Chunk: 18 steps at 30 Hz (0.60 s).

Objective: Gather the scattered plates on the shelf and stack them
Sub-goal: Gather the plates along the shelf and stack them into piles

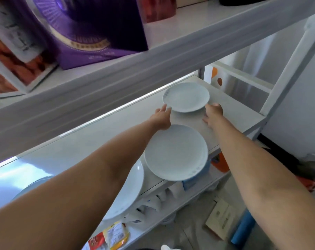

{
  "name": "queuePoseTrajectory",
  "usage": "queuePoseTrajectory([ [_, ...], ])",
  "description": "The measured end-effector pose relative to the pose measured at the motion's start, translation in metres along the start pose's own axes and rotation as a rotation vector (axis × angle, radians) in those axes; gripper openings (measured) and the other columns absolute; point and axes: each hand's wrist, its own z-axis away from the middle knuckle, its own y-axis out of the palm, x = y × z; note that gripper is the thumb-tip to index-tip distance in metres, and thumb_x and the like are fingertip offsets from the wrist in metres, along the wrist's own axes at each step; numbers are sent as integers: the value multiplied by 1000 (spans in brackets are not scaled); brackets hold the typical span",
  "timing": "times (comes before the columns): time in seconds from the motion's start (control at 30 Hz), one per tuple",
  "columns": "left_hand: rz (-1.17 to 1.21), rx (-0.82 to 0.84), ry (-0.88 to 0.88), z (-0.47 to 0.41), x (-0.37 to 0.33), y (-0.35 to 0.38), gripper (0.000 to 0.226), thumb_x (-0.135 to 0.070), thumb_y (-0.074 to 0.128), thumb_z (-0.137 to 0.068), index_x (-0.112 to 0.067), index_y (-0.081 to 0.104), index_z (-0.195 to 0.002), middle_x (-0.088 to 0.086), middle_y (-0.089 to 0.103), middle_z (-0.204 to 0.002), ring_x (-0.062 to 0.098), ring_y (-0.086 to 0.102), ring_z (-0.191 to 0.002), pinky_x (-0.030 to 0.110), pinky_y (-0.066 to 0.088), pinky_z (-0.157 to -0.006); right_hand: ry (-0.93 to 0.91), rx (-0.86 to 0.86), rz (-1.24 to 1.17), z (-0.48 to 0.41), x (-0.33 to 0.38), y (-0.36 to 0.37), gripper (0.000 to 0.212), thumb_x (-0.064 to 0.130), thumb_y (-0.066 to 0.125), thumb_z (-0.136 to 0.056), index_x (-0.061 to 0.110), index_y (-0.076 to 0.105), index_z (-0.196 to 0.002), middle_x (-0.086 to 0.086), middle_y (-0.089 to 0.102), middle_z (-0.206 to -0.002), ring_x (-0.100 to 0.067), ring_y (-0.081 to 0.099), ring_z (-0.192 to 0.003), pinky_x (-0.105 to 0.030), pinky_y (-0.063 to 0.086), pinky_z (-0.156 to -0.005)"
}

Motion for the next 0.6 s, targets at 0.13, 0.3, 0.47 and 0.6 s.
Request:
queuePoseTrajectory([
  [0.13,-30,27,35,-9,-2,-1,78,3,35,-90,-24,0,-155,-4,-8,-162,25,-2,-150,44,12,-120,70,13,-182,-7,6,2,47,4,45,-92,7,40,-138,-15,51,-134,-31,54,-121,-50,47,-98],
  [0.3,-72,82,37,-17,-1,2,75,0,33,-91,-26,4,-155,-5,0,-163,24,-1,-151,43,7,-120,165,79,-225,-7,6,3,45,5,49,-95,1,40,-139,-19,54,-134,-32,58,-116,-47,48,-93],
  [0.47,-84,4,63,-14,-3,0,66,-3,36,-91,-21,22,-152,8,19,-154,32,19,-141,43,24,-115,171,89,-183,1,1,9,40,-6,55,-90,-7,49,-130,-16,62,-92,-21,59,-67,-31,58,-51],
  [0.6,212,-8,-79,-9,-1,0,54,0,34,-91,-22,46,-138,14,18,-149,36,27,-136,41,25,-117,162,41,-148,10,3,14,42,-18,48,-86,-7,51,-126,-25,60,-121,-31,63,-93,-37,54,-75],
])
